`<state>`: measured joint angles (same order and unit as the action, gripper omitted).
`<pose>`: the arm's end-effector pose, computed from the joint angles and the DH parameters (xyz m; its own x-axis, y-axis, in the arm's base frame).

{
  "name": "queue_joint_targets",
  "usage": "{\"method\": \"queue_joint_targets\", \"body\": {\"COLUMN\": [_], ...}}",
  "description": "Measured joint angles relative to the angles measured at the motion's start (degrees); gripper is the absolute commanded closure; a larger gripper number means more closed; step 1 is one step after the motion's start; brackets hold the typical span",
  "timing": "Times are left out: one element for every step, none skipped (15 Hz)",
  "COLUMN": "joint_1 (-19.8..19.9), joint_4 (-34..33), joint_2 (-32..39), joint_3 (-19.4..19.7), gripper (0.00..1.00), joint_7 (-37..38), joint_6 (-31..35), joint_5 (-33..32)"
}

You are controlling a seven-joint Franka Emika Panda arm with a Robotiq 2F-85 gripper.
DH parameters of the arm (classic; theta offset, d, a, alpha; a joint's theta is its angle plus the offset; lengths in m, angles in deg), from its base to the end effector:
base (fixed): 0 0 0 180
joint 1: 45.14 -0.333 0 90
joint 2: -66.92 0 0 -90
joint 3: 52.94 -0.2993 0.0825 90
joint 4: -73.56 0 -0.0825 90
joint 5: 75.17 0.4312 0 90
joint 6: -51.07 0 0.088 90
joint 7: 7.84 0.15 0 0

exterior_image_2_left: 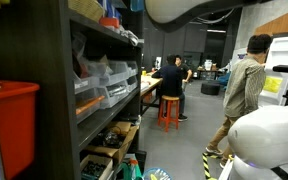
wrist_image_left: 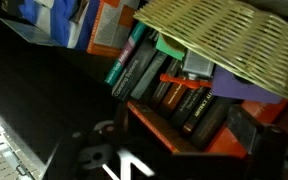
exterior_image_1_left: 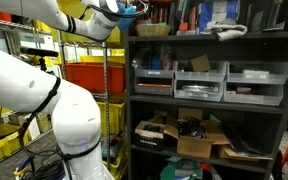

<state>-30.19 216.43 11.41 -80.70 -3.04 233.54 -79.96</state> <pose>0.3886 0.1791 0.7162 -0.0418 0.3824 0.9230 0.0301 -0.9229 0.3838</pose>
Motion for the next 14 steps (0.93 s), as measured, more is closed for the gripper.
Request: {"method": "queue_joint_targets", "body": {"joint_1": [-0.03,-0.08,-0.09,-0.08,-0.08,-0.09,-0.08,-0.08,-0.07,-0.07,-0.07,-0.06,-0.06,-0.05], "joint_4": [-0.74,-1.48,-2.29,-3.08,-3.81,-4.48,-4.95,-5.28,-5.52,-5.69,-5.78,-5.86,-5.91,-5.98], "joint_2": [0.90,1.81,2.78,3.73,4.69,5.71,6.69,7.60,8.42,9.16,9.79,10.31,10.73,11.05], "joint_3": [0.06,0.16,0.20,0.21,0.23,0.25,0.25,0.25,0.26,0.25,0.26,0.26,0.26,0.26], "gripper": [0.00,0.00,0.00,0.00,0.00,0.00,0.00,0.00,0.00,0.00,0.00,0.00,0.00,0.00], "joint_7": [0.03,0.10,0.29,0.52,0.79,1.11,1.44,1.75,1.97,2.19,2.37,2.55,2.73,2.94], "joint_6": [-0.32,-0.51,-0.66,-0.88,-1.28,-1.76,-2.12,-2.43,-2.67,-2.85,-2.89,-2.89,-2.90,-2.90], "joint_5": [0.01,0.05,0.17,0.31,0.40,0.44,0.45,0.46,0.45,0.45,0.45,0.45,0.45,0.45]}}
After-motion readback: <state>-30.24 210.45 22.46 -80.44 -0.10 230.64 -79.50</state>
